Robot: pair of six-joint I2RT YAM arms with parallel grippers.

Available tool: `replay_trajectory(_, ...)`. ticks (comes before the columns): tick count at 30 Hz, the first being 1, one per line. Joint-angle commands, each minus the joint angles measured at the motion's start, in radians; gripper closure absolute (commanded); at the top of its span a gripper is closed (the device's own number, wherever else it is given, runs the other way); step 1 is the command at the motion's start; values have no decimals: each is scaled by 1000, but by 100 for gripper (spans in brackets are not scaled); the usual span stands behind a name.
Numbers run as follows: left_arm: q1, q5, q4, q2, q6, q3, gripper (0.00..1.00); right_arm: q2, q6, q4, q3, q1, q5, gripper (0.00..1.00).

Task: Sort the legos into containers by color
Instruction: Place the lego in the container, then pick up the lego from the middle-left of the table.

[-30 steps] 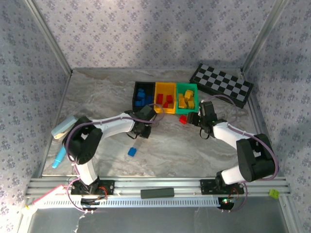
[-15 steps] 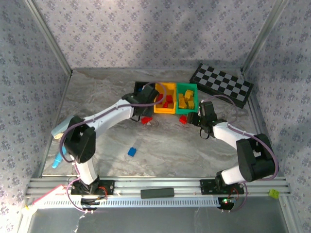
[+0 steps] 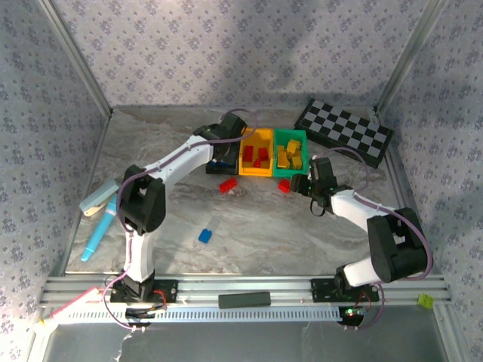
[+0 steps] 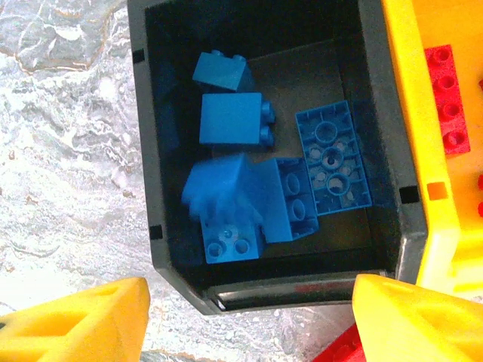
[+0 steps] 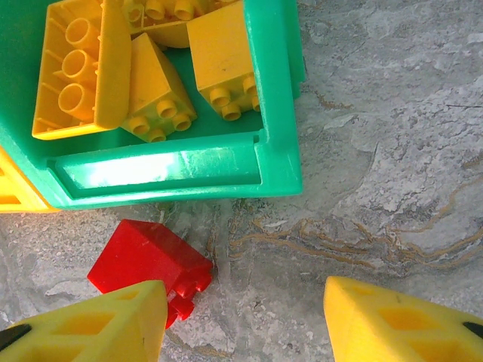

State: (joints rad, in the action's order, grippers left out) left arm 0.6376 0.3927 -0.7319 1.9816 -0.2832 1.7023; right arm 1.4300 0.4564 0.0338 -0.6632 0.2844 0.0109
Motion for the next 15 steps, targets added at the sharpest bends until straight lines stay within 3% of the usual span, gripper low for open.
replay_trajectory(1, 6, -15, 13, -106, -28, -94, 29, -8, 2, -10, -25, 3, 2, 41)
replay_trajectory(8, 18, -39, 108, -324, -64, -392, 29, 1, 12, -7, -23, 6, -13, 41)
replay_trajectory(15, 35, -134, 156, -554, -106, -663, 29, 2, 23, 0, -16, 17, -26, 41)
